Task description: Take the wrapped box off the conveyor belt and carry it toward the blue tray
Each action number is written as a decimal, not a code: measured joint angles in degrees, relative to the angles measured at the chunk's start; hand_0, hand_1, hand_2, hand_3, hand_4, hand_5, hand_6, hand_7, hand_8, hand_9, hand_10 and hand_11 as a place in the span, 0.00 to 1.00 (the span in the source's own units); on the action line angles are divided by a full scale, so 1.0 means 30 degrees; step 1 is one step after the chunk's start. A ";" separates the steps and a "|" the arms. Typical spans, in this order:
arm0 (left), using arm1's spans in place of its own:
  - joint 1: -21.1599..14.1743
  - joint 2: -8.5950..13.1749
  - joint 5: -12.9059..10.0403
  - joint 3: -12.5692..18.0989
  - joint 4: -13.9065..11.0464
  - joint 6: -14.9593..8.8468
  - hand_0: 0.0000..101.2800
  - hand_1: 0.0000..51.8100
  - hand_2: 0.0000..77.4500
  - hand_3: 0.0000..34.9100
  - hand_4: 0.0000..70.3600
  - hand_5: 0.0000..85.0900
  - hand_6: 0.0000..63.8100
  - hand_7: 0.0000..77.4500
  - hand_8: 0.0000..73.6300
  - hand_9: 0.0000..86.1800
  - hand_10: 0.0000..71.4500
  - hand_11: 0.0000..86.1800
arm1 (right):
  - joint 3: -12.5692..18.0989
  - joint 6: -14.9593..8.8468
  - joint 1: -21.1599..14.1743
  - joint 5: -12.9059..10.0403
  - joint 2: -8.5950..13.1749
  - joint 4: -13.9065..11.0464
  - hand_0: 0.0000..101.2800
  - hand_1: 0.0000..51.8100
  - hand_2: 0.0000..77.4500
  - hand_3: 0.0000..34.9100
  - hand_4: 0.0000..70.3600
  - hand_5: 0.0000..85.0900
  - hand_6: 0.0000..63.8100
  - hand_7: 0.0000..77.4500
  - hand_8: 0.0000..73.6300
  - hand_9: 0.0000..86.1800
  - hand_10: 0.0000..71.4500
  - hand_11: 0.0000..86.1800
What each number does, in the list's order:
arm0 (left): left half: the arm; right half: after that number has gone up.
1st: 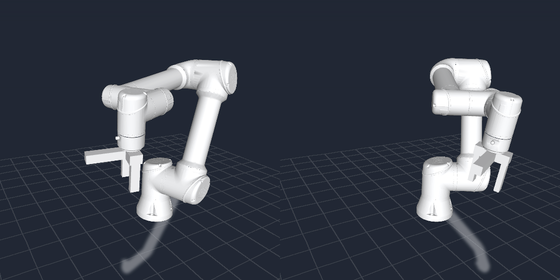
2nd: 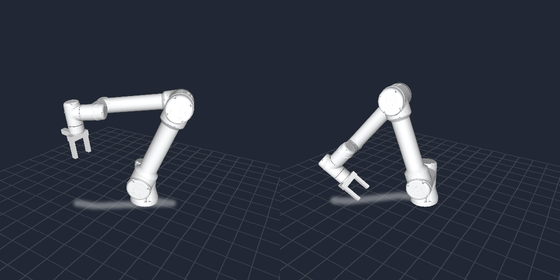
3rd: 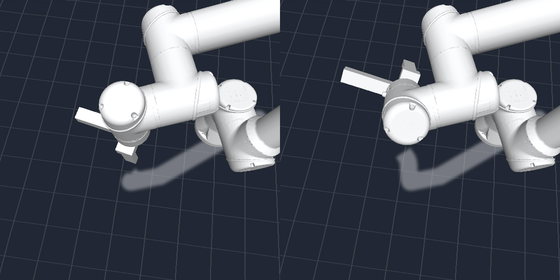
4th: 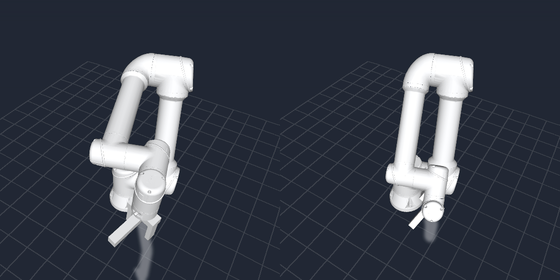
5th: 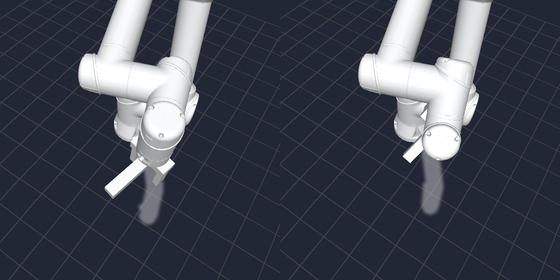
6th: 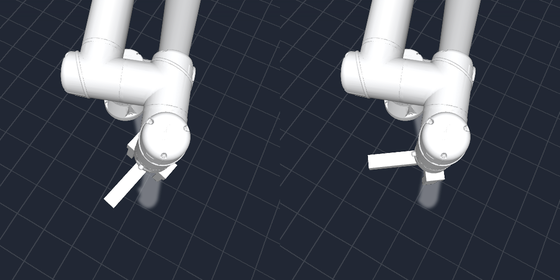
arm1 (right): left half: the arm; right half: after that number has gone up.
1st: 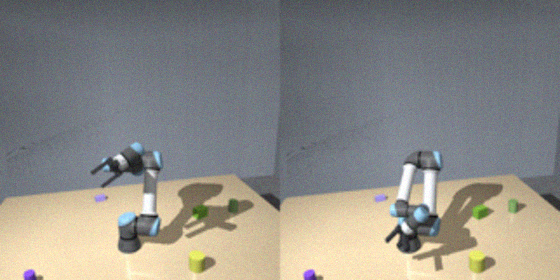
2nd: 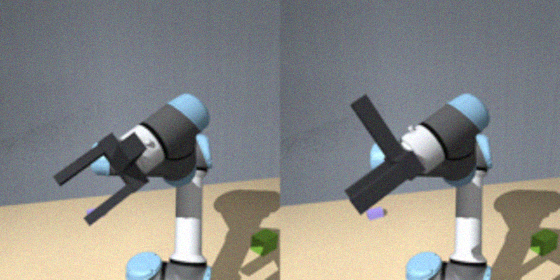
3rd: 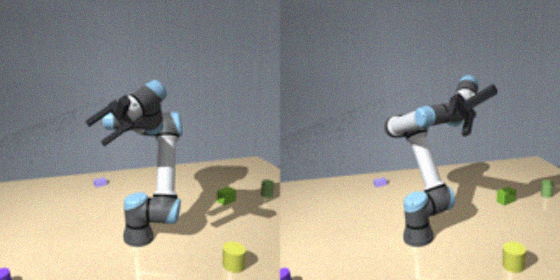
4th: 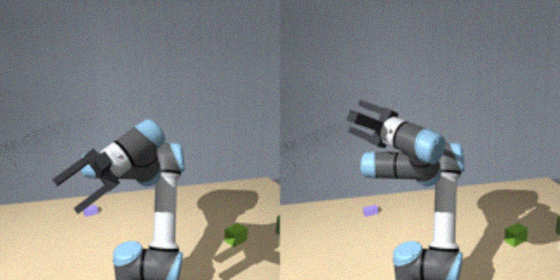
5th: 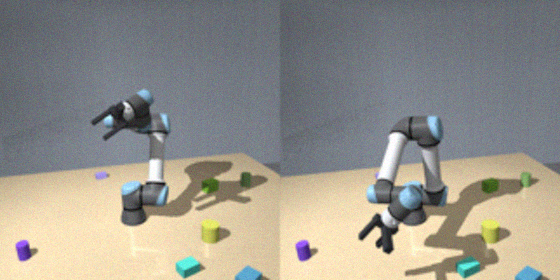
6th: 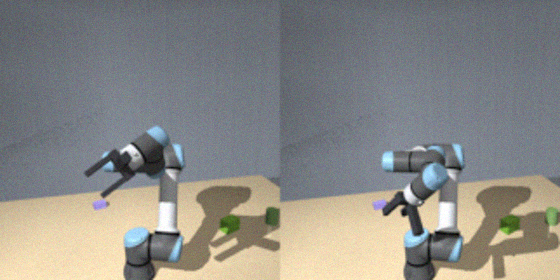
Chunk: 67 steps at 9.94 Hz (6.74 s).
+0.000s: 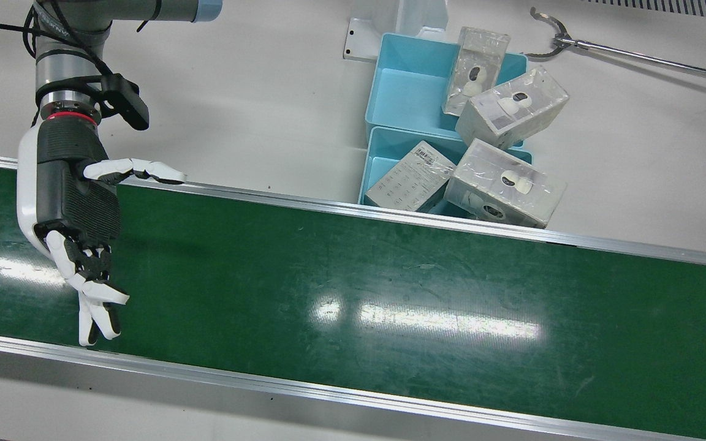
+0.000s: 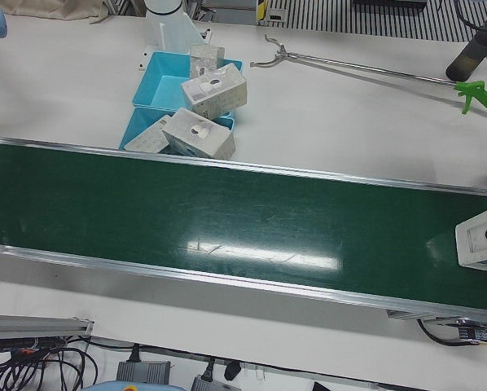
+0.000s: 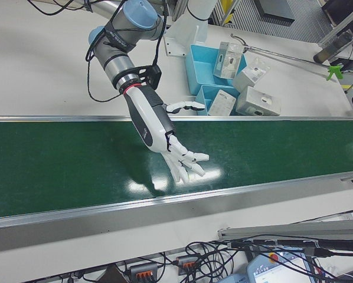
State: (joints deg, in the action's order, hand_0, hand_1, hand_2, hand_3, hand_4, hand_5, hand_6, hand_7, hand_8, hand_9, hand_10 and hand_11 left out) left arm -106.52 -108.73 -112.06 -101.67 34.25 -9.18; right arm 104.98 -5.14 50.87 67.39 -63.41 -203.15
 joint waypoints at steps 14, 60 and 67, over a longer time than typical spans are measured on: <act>0.0000 0.0000 -0.0001 0.0001 0.0000 0.0000 0.00 0.00 0.01 0.00 0.00 0.01 0.01 0.01 0.01 0.00 0.01 0.01 | -0.0593 0.0114 -0.0547 -0.0322 0.0061 0.0222 0.48 0.31 0.18 0.00 0.15 0.28 0.06 0.06 0.01 0.04 0.00 0.01; 0.0001 0.0000 0.0000 0.0001 0.0000 0.0000 0.00 0.00 0.01 0.00 0.00 0.01 0.01 0.01 0.01 0.01 0.01 0.01 | -0.0131 -0.0075 -0.1257 -0.1302 -0.0366 0.0686 0.47 0.27 0.12 0.00 0.11 0.26 0.04 0.04 0.00 0.03 0.00 0.01; 0.0000 0.0000 0.0000 0.0001 0.0000 0.0000 0.00 0.00 0.01 0.00 0.00 0.01 0.01 0.01 0.01 0.00 0.01 0.01 | -0.0536 -0.0010 -0.1389 -0.1406 -0.0327 0.0739 0.46 0.24 0.11 0.00 0.11 0.26 0.04 0.04 0.00 0.03 0.00 0.01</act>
State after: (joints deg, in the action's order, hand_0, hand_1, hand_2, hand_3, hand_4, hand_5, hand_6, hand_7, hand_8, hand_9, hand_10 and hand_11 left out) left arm -106.52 -108.73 -112.06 -101.67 34.25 -9.18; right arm 103.37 -5.17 46.70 63.17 -64.39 -200.94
